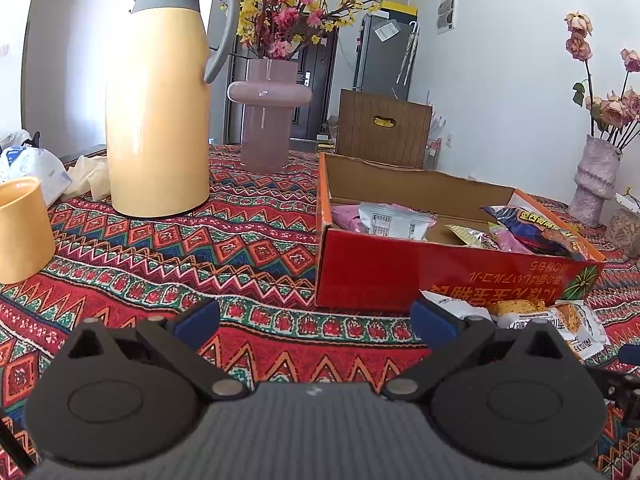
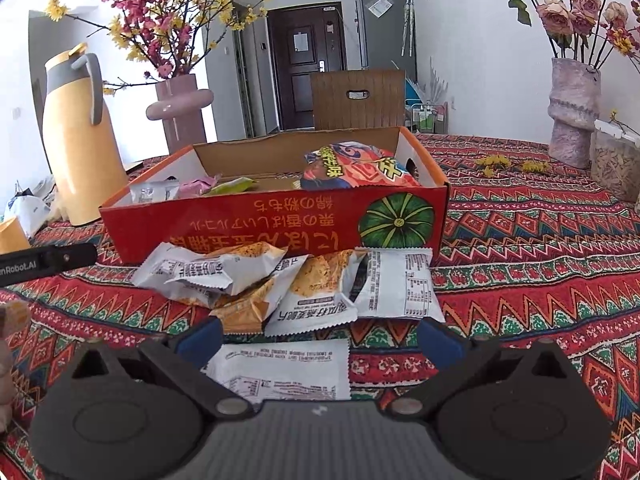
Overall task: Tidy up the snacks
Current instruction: 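Lower the right gripper onto a white packet and grasp it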
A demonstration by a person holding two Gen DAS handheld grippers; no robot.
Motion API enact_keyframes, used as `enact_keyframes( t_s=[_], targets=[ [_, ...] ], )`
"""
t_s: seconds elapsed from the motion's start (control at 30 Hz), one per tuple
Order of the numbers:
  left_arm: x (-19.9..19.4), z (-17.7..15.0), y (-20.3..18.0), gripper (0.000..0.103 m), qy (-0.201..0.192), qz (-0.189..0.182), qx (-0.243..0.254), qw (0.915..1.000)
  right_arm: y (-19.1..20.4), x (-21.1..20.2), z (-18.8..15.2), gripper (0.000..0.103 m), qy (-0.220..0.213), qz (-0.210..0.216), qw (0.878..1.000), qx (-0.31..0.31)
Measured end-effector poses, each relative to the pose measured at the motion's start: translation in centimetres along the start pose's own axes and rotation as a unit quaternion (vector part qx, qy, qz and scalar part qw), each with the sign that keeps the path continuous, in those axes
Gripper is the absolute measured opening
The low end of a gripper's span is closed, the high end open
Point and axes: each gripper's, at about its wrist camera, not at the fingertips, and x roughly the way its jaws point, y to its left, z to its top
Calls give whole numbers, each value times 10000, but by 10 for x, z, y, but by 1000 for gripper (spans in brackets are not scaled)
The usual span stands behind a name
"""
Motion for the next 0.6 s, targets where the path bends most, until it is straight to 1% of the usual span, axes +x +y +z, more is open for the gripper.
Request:
enact_keyframes(
  t_s=[0.13,0.3,0.47,0.6],
  targets=[
    [0,0,-1,103,17,11,21,10000,8,6,-4,103,198,107,9997,-105],
    [1,-1,-2,103,43,21,63,10000,9,16,-2,103,512,32,9986,-85],
    [-1,-2,0,103,32,-29,69,10000,20,22,-3,103,656,-194,9967,-437],
    [-4,-2,2,103,19,-68,18,10000,19,24,-1,103,694,-171,9964,-460]
  ],
)
